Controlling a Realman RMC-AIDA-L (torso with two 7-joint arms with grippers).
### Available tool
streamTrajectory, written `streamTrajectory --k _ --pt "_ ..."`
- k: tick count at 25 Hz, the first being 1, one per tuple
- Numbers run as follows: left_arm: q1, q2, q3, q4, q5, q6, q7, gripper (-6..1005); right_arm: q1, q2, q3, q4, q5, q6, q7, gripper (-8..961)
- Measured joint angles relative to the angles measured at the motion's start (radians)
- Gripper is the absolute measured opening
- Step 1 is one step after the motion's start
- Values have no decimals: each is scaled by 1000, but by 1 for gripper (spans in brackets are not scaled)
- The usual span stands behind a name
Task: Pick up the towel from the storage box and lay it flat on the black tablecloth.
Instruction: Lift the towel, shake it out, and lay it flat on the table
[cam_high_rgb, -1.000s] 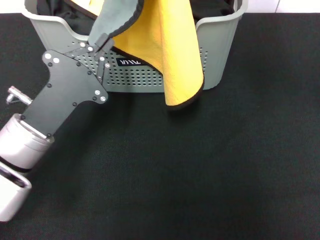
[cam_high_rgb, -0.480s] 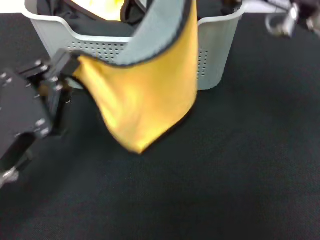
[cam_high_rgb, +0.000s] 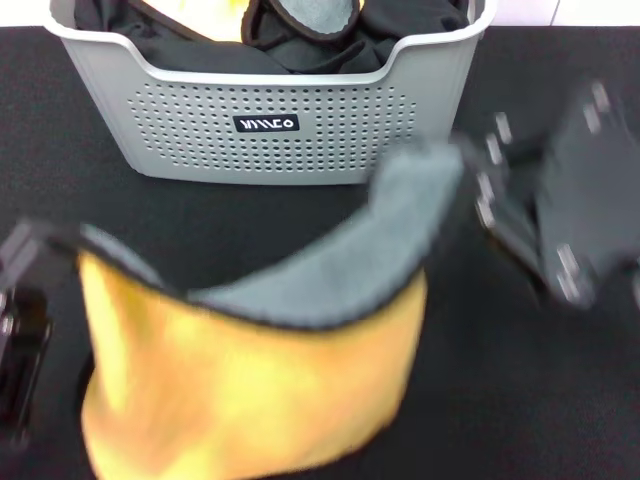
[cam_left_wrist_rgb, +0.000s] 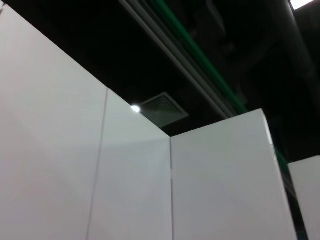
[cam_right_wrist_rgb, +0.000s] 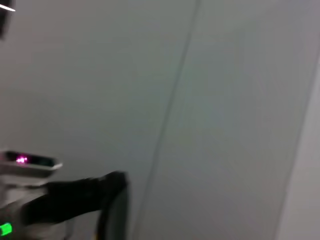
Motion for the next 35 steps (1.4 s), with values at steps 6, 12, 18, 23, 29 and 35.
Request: streamTrajectory --k 6,12,18,23,29,35 --pt "151 8 86 119 -11 3 -15 8 -120 34 138 -26 -51 368 52 49" --pt "132 -5 87 4 -21 -1 26 6 -76 31 177 -279 -69 421 -20 53" --pt "-306 -2 75 -585 -127 -8 106 5 146 28 247 -790 -50 317 -123 57" --pt "-530 -13 75 -827 -126 -107 201 4 313 27 266 -1098 4 170 -227 60" --pt "-512 -19 75 -714 -139 -230 216 4 382 28 165 -1124 105 5 -267 64" --pt "-439 -5 74 -641 -171 -141 210 5 410 16 139 -1058 87 56 -257 68"
